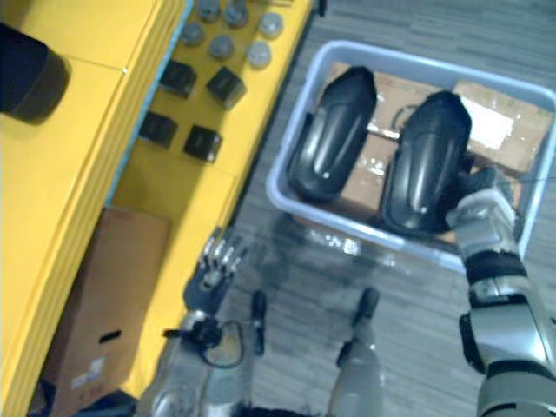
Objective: Walk over and take plastic housings, then place them on the shelf
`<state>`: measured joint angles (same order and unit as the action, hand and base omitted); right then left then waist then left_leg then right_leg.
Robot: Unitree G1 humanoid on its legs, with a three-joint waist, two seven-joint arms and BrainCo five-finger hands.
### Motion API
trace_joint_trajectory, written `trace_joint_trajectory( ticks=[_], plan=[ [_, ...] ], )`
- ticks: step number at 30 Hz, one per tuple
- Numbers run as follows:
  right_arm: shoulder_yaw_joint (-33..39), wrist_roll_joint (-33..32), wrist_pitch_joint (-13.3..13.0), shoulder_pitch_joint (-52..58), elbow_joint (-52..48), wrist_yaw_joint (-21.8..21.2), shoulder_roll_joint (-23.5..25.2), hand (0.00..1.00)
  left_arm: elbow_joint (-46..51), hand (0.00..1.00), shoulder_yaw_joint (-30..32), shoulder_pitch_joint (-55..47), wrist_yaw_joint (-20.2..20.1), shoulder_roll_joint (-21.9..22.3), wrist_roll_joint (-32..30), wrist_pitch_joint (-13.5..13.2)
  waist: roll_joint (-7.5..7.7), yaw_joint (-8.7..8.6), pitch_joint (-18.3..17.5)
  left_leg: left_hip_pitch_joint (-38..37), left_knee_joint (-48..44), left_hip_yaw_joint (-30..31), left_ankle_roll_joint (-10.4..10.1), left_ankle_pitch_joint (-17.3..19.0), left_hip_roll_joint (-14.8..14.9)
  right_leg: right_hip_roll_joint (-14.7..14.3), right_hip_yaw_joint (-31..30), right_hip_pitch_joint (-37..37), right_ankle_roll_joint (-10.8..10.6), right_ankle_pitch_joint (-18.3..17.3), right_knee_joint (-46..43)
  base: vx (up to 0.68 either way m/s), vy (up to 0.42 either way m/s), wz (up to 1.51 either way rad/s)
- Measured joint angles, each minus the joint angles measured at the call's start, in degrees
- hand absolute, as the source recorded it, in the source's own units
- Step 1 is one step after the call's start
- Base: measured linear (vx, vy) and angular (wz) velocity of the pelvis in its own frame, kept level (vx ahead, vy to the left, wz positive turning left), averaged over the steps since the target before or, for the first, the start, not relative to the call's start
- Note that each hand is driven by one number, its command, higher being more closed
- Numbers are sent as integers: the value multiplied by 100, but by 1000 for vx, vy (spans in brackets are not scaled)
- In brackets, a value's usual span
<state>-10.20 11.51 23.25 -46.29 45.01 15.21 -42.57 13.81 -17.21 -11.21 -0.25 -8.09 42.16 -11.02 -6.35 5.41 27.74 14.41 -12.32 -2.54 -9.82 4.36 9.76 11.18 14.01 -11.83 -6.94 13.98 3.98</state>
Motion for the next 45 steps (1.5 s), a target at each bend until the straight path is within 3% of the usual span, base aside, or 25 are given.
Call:
trace_joint_trajectory(
  ticks=[4,5,7,11,18,21,25,27,30,34,37,40,45],
  plan=[
    [292,1,-37,269,-388,243,150,100,62,0,105,20,18,-77,-2,175,152,-1,-89,-68,67,-38,-25,-26,39,-43,-3,31,1,2,34,22,-22,-4],
    [575,-3,-45,449,-631,370,295,100,67,0,129,66,13,-75,2,313,164,-5,-94,-175,91,-40,-26,-25,52,-55,3,130,1,2,41,29,-9,-6],
    [864,78,-213,993,-1235,967,810,100,105,0,326,48,1,-89,-7,888,283,-13,-369,-447,231,-153,-24,-11,74,-70,12,267,5,-34,45,49,-10,-15],
    [905,187,-359,1456,-1549,1330,1166,100,179,0,507,86,-3,-307,-221,1414,494,-35,-805,-668,238,-284,-28,46,88,-72,8,391,10,-64,47,29,-2,-14],
    [913,459,-633,1698,-1813,1503,1318,100,171,0,592,363,-73,-529,-434,2206,617,-135,-1352,-1091,314,-419,-81,100,179,-138,10,680,21,-264,78,-4,-15,-10],
    [924,516,-765,1703,-1812,1527,1324,100,-24,0,581,720,-67,-527,-449,2419,617,-167,-1478,-1285,417,-463,-110,90,230,-191,5,797,18,-303,100,24,-34,-9],
    [951,654,-1167,1652,-1885,1734,1331,100,-587,0,562,1323,-20,-533,-446,2684,639,-182,-1616,-1521,612,-606,-164,59,322,-287,-43,842,52,-244,96,40,-43,-16],
    [969,743,-1410,1617,-2113,1812,1335,100,-1219,0,506,1738,11,-533,-481,2835,652,-280,-1636,-1667,703,-678,-172,53,341,-320,-57,904,54,-224,54,46,-18,-18],
    [968,958,-2018,1608,-2489,1896,1352,100,-1953,0,488,2154,10,-533,-571,3174,710,-343,-1708,-1848,796,-896,-171,53,335,-340,-159,896,44,-172,54,29,11,-28],
    [957,1011,-2550,1601,-2847,1925,1439,100,-2578,0,474,2507,26,-550,-727,3317,828,-477,-1785,-1882,786,-925,-161,59,302,-316,-194,892,56,-123,58,-13,11,-9],
    [851,1019,-2921,1591,-2985,1853,1618,100,-2961,0,466,2709,64,-593,-746,3372,884,-482,-1821,-1962,761,-1042,-149,71,288,-314,-325,889,79,-93,109,-68,4,-19],
    [671,1017,-3111,1592,-3054,1730,1704,100,-3244,0,465,2848,207,-610,-740,3379,883,-512,-1822,-1994,767,-1067,-162,63,279,-312,-342,885,103,-124,111,-74,-12,-8],
    [437,1017,-3196,1608,-3052,1466,1863,100,-3605,0,307,3034,323,-602,-698,3375,858,-583,-1836,-2024,793,-1067,-200,43,298,-334,-338,894,126,-175,111,-24,-11,-2]
  ],
)
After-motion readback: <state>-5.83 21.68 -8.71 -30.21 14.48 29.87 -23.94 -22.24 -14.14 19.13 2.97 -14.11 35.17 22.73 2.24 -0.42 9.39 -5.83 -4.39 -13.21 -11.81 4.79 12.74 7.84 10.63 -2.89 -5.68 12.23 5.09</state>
